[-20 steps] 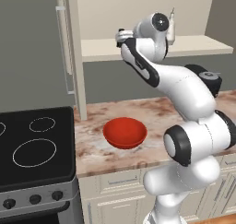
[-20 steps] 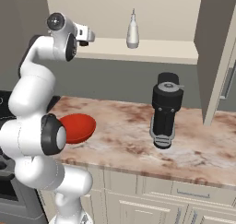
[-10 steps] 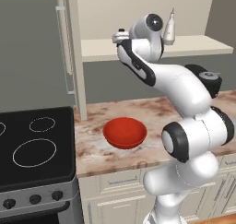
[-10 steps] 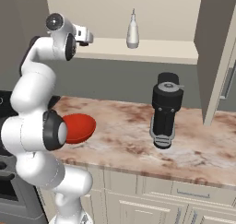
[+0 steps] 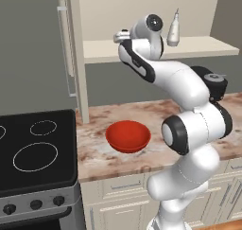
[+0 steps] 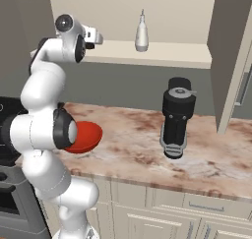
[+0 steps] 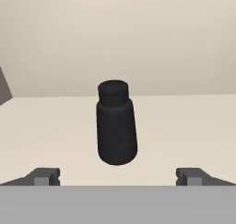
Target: Retrieve the bottle and the shaker from the cabinet and place them next to the mixing bowl on the counter. Then add garlic from the fridge to the mixing bowl.
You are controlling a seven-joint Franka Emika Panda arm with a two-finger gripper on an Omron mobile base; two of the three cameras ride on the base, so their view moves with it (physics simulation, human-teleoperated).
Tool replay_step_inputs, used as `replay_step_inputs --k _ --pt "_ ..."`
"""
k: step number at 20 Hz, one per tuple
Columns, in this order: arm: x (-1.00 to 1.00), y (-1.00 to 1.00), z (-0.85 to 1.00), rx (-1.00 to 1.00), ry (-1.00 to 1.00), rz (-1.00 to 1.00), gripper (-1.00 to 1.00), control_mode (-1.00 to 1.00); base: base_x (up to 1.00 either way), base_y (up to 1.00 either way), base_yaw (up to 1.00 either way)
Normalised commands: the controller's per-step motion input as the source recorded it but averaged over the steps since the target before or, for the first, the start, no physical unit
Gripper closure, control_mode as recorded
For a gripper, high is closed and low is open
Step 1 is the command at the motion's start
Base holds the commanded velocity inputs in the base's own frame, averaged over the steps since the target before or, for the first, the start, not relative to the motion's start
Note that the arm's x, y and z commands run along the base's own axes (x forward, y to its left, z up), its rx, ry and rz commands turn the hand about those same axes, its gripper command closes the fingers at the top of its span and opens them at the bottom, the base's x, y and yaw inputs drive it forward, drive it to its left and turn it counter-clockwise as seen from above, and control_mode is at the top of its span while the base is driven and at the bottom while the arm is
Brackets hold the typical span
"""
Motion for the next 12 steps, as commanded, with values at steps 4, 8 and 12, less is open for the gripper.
replay_step_inputs --k 4,8,12 --pt "0.33 0.00 -0.01 0.00 0.00 0.00 -1.00 -1.00 0.00 0.00 0.00" --pt "0.28 0.01 -0.01 0.00 0.00 0.00 -1.00 -1.00 0.00 0.00 0.00" --pt "0.14 0.04 -0.07 0.00 0.00 0.00 -1.00 -1.00 0.00 0.00 0.00"
